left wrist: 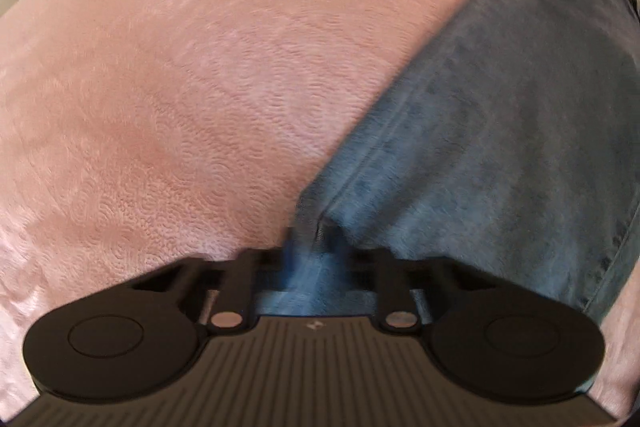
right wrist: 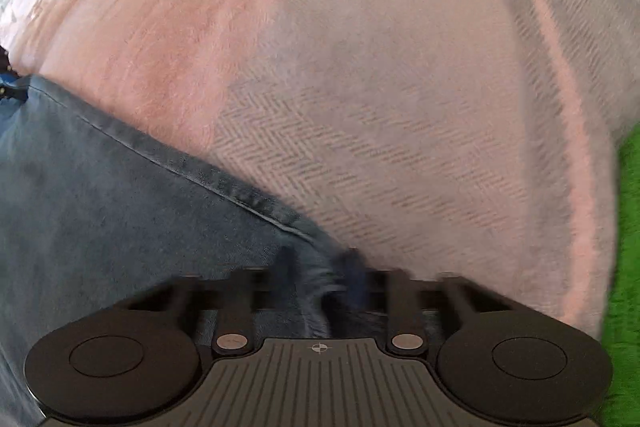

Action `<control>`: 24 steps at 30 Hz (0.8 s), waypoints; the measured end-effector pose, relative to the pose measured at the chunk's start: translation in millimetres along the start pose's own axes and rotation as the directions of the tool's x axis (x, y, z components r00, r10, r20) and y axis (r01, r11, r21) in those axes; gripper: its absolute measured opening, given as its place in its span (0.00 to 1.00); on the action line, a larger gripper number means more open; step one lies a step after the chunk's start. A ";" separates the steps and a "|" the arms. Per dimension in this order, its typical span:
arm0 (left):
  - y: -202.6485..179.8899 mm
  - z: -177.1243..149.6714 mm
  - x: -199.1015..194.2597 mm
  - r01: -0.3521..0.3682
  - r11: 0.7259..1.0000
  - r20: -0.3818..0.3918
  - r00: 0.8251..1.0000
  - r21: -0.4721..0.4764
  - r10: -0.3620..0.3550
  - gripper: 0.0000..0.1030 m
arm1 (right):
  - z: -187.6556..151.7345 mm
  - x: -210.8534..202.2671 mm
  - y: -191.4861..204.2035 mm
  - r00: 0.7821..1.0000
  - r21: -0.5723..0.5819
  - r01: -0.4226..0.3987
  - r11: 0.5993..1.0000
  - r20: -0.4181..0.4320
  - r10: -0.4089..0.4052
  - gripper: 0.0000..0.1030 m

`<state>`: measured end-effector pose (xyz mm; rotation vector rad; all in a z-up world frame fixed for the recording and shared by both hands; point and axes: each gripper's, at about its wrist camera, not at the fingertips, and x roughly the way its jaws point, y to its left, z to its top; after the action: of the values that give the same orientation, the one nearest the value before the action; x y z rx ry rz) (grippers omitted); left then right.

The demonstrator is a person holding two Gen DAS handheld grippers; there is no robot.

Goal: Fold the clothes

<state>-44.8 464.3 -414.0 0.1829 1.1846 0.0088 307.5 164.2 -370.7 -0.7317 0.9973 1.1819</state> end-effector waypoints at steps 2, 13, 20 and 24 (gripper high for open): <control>-14.0 -6.1 -15.2 -0.061 0.998 0.027 0.998 0.003 0.061 0.04 | -2.7 -8.3 1.9 1.000 -0.014 -0.005 1.000 0.018 0.006 0.13; -147.7 -89.9 -196.9 -0.273 0.917 0.207 0.918 -0.291 0.339 0.04 | -133.6 -184.6 100.5 0.914 -0.102 0.121 0.987 0.400 -0.071 0.11; -284.0 -164.3 -235.7 -0.234 0.803 0.023 0.955 -0.549 0.295 0.14 | -273.5 -195.3 181.5 0.968 -0.100 0.172 0.980 0.200 -0.150 0.51; -337.1 -194.5 -228.0 -0.151 0.685 -0.041 0.984 -0.713 0.174 0.16 | -334.5 -185.6 194.3 0.982 0.109 0.167 0.980 0.065 -0.175 0.62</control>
<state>-340.3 135.5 -324.4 -0.4098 1.0517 0.6245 26.2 -157.0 -329.4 -0.6730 0.9076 0.9942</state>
